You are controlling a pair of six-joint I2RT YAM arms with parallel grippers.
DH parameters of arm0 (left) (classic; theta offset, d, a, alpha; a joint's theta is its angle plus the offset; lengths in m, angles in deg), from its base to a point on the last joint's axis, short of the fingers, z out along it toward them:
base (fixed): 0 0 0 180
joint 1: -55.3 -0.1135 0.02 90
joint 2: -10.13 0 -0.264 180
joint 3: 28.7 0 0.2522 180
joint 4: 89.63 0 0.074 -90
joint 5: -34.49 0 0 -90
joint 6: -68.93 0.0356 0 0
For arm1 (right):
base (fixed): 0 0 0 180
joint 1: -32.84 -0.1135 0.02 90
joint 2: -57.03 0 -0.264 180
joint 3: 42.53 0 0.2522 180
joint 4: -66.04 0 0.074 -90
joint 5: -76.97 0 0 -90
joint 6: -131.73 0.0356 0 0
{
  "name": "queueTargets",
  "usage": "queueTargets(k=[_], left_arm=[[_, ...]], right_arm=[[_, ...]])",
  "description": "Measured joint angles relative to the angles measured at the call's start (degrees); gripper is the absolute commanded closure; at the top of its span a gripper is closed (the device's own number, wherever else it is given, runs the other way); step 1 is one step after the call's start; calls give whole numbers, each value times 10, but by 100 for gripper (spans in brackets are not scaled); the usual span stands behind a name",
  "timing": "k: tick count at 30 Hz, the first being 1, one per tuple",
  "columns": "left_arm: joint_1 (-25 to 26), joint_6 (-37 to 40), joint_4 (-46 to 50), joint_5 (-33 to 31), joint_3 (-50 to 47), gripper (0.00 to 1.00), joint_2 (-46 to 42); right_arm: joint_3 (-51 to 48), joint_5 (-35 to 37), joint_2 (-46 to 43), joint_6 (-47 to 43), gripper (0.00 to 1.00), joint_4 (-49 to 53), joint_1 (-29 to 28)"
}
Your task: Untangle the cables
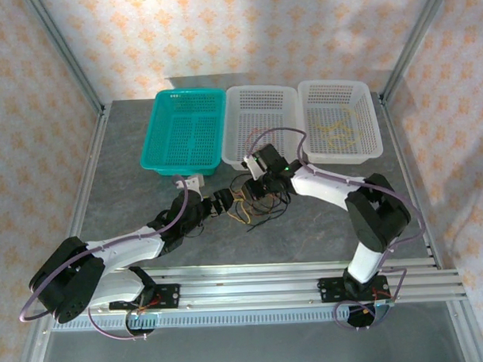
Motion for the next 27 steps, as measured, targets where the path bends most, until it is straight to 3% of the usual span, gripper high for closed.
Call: queueTargets(k=[21, 27], left_arm=[[-15, -2, -1, 2, -8, 7, -9], [-15, -2, -1, 2, -8, 8, -9]], right_arm=[[0, -42, 17, -17, 58, 0, -2], [7, -43, 30, -17, 62, 0, -2]])
